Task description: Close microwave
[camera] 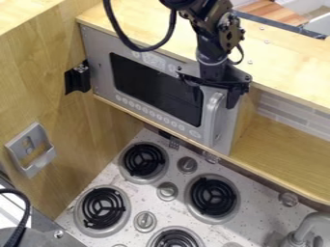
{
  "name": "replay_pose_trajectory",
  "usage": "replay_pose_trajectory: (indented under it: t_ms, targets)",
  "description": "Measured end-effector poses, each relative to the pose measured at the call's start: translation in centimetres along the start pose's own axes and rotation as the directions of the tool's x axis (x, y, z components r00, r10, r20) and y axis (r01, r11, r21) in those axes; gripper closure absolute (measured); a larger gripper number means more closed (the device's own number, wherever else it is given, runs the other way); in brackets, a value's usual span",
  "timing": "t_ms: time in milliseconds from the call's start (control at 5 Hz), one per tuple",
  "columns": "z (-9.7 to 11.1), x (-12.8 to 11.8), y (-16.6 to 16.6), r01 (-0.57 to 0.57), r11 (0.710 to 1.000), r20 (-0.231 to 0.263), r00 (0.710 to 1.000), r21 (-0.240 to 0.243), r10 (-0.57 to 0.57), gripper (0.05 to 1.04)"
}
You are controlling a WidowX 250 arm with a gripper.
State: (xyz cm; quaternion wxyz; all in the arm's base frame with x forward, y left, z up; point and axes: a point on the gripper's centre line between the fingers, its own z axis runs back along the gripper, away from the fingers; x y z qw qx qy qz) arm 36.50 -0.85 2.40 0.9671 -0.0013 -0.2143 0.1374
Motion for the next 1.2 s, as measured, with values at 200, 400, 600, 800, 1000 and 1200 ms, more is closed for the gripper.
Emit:
replay_pose_trajectory:
  t_ms: [200, 400, 600, 800, 1000, 1200]
  targets:
    - [0.0, 0.2, 0.2, 0.033, 0.999, 0.008, 0.999, 0.015, -0.033, 0.084]
    - [2.6, 0.7, 1.3, -0.001, 0.999, 0.058, 0.998, 0.032, -0.001, 0.084]
    - [5.1, 0.0, 3.0, -0.020, 0.997, 0.071, 0.997, 0.073, 0.014, 0.084]
    - [8.3, -0.9, 4.3, -0.040, 0.994, 0.082, 0.996, 0.101, 0.031, 0.084]
    - [11.5, -1.6, 4.8, -0.058, 0.994, 0.110, 0.993, 0.089, 0.048, 0.084]
    - [13.9, -1.8, 4.5, -0.046, 0.998, 0.134, 0.990, 0.045, 0.039, 0.084]
